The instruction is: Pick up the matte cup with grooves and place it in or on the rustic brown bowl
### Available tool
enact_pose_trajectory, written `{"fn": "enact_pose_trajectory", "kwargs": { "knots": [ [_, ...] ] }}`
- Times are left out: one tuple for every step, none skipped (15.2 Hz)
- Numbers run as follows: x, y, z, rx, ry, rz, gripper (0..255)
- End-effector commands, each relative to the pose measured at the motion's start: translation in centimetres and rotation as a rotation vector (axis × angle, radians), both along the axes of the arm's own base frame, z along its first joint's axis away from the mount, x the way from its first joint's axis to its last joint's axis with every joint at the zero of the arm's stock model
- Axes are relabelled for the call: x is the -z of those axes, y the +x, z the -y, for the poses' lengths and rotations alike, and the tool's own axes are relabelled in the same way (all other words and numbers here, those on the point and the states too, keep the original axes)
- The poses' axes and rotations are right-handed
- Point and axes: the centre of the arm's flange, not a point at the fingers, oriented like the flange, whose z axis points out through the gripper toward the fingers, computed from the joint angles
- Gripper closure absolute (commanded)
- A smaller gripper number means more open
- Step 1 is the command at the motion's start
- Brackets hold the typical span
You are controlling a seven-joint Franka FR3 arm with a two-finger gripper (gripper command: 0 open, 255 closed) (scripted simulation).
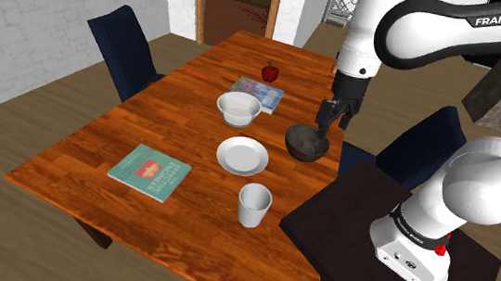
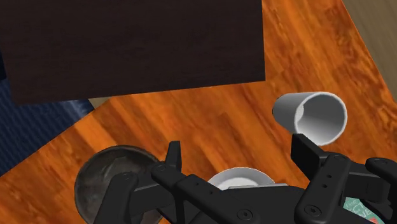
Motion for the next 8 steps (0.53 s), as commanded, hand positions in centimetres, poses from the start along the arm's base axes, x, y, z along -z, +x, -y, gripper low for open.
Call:
{"fn": "enact_pose_trajectory", "kwargs": {
  "knots": [
    [2.3, -0.1, -1.6, 0.007, 0.002, 0.010, 0],
    [3.3, 0.0, -2.4, 0.010, 0.002, 0.014, 0],
    [4.3, 0.1, -3.2, 0.013, 0.003, 0.018, 0],
    [5.3, 0.2, -4.0, 0.015, 0.003, 0.022, 0],
    [6.3, 0.3, -4.8, 0.018, 0.004, 0.026, 0],
    [7.3, 0.5, -5.6, 0.020, 0.004, 0.030, 0],
    [8.3, 0.6, -6.5, 0.023, 0.005, 0.034, 0],
    [9.4, 0.7, -7.3, 0.026, 0.005, 0.038, 0]
  ]
}}
